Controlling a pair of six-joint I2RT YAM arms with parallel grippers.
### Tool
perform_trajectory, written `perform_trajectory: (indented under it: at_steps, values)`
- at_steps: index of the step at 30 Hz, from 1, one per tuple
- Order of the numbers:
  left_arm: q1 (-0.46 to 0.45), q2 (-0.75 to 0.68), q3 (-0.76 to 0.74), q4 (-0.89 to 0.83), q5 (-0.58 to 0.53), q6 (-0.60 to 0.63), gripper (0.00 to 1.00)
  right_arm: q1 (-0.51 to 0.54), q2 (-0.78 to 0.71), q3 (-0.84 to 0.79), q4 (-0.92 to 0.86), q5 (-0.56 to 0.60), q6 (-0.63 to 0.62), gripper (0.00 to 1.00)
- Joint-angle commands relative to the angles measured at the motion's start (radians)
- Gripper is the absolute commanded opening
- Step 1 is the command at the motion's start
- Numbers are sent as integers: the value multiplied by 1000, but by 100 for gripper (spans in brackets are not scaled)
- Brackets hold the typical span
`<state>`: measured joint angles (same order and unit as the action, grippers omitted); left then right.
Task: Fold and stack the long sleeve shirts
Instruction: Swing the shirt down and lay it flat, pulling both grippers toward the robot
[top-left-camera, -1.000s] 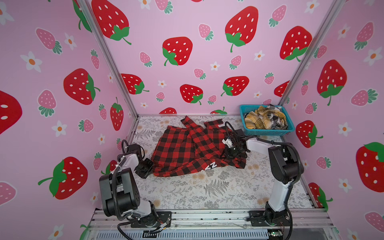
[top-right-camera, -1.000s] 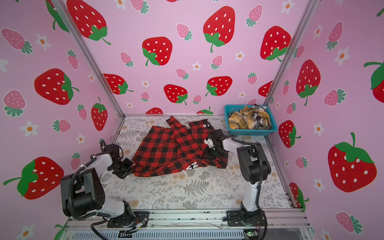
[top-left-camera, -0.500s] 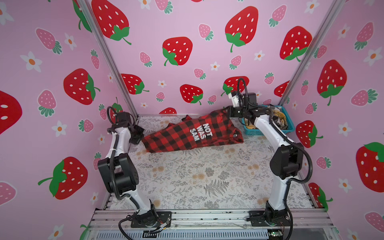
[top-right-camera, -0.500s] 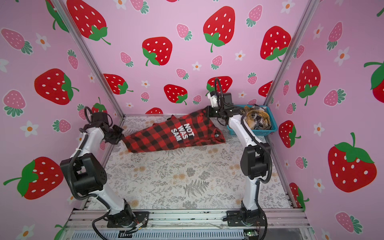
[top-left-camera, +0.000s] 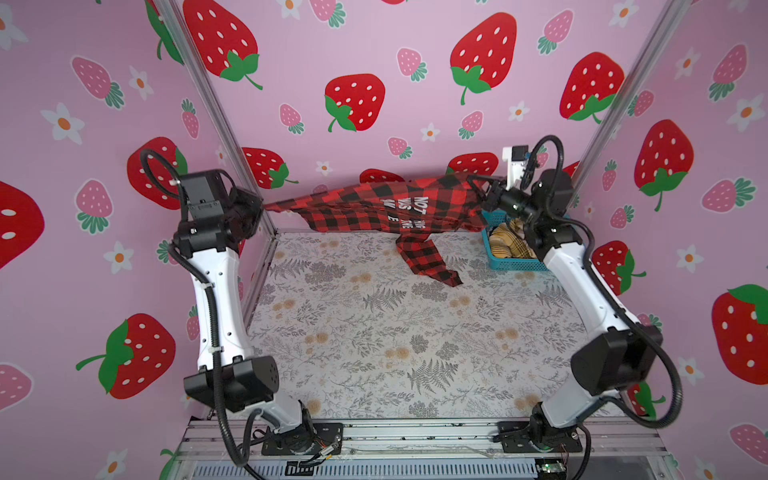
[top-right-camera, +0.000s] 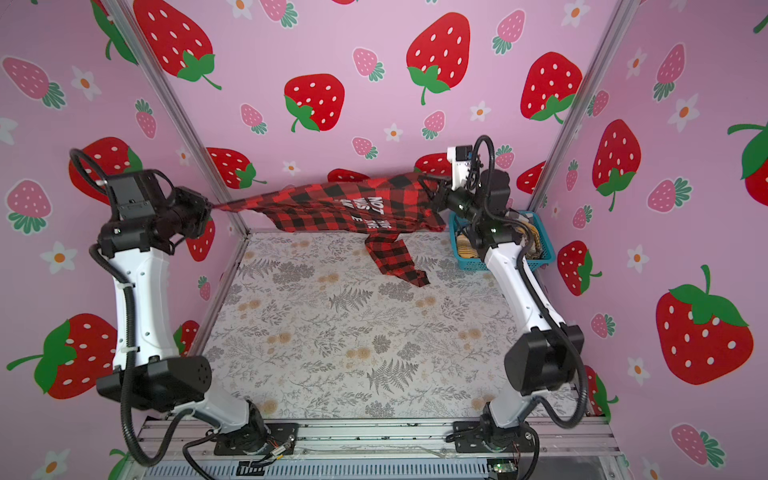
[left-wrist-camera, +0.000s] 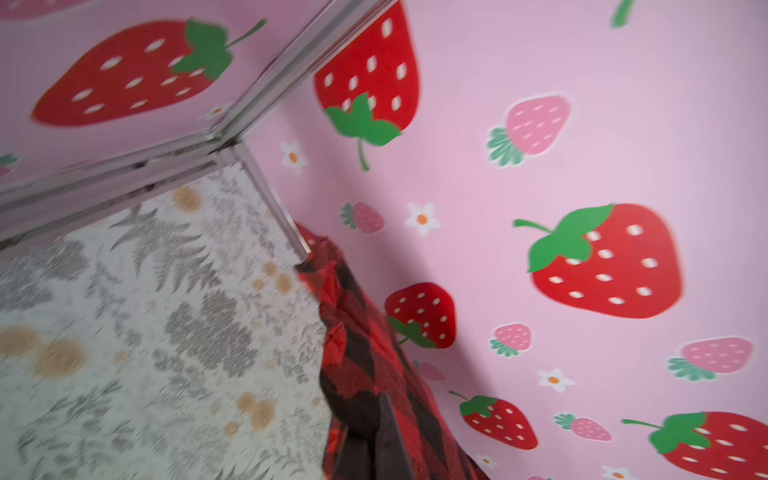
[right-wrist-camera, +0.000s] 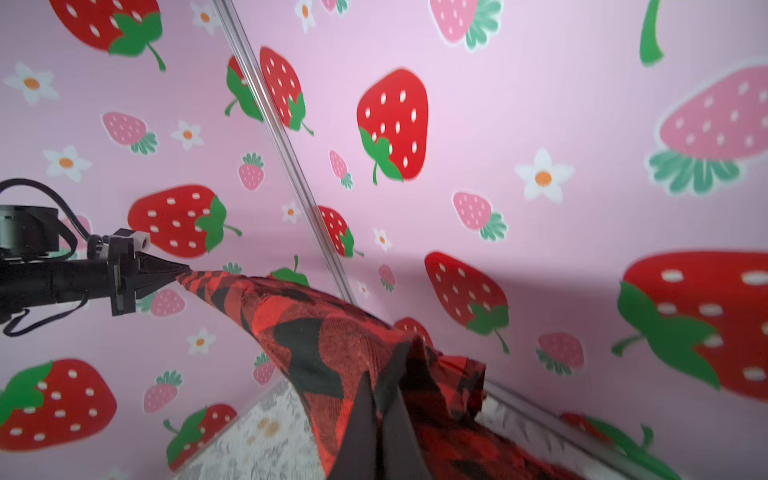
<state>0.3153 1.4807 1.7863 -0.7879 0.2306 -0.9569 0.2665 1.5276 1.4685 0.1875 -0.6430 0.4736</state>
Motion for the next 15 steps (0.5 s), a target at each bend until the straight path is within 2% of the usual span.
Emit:
perform_trajectory:
  at_steps: [1,5,8,12,15]
  values:
    - [27,-111,-366,11,-130,43,0,-51,-168,-363,127,128,23,0]
    - [9,-237,-794,43,-61,77,0,-48,-363,-766,120,210,83,0]
    - [5,-351,-1035,38,-87,82,0,-43,-457,-964,42,281,144,0]
    - [4,-437,-1205,10,-132,112,0,-40,-544,-1103,-108,365,188,0]
    - [-41,-428,-1226,19,-145,96,0,-46,-550,-1110,-188,407,183,0]
